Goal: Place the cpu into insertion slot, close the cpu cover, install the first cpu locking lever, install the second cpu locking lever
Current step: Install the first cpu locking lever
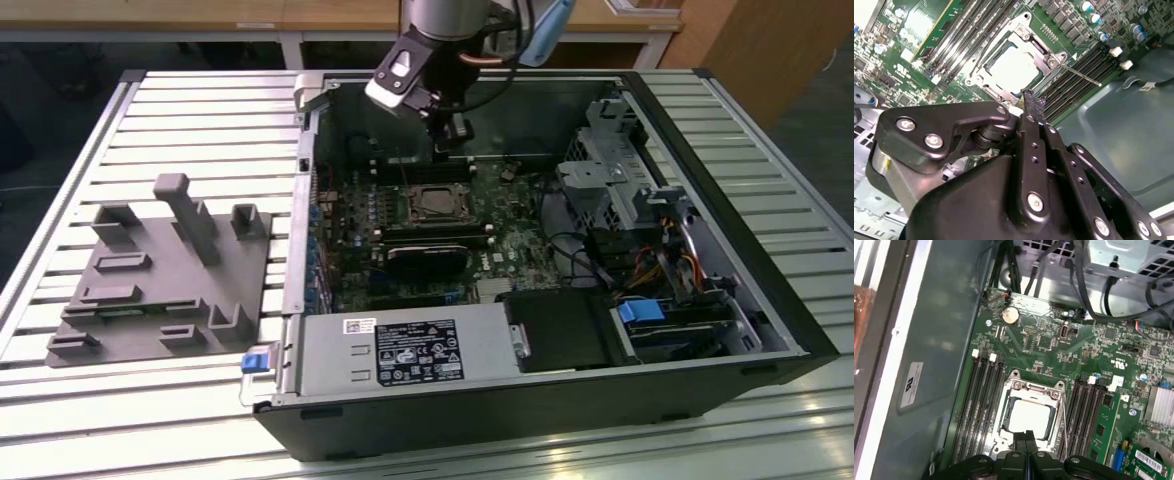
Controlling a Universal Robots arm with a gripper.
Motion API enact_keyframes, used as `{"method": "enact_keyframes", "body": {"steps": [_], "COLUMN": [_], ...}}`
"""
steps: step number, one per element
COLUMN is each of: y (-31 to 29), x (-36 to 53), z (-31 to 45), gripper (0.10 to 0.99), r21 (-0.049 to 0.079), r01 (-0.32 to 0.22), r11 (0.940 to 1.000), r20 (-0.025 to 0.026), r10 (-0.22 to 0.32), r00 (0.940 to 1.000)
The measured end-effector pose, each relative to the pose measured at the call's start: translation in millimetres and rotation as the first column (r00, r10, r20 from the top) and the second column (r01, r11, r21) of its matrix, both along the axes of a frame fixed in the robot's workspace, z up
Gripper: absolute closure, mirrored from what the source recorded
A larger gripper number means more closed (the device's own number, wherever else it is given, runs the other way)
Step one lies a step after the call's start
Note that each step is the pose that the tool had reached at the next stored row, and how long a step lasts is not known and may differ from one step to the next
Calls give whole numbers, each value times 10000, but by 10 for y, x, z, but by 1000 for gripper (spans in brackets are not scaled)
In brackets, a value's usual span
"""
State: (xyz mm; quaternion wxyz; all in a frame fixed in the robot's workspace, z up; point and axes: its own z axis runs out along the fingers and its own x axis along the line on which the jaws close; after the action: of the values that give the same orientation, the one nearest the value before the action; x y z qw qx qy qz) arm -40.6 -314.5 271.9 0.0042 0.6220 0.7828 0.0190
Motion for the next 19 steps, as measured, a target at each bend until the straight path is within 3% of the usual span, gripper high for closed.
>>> {"method": "enact_keyframes", "body": {"steps": [5,10,15,19], "y": [0,0,0,0], "x": [0,0,0,0], "z": [0,-1,-2,-3], "gripper": [965,965,965,965], "r21": [0,0,0,0], "r01": [-708,-1617,-2497,-3202], "r11": [9975,9868,9683,9474], "r20": [0,1,0,0], "r10": [708,1617,2497,3202], "r00": [9975,9868,9683,9474]}}
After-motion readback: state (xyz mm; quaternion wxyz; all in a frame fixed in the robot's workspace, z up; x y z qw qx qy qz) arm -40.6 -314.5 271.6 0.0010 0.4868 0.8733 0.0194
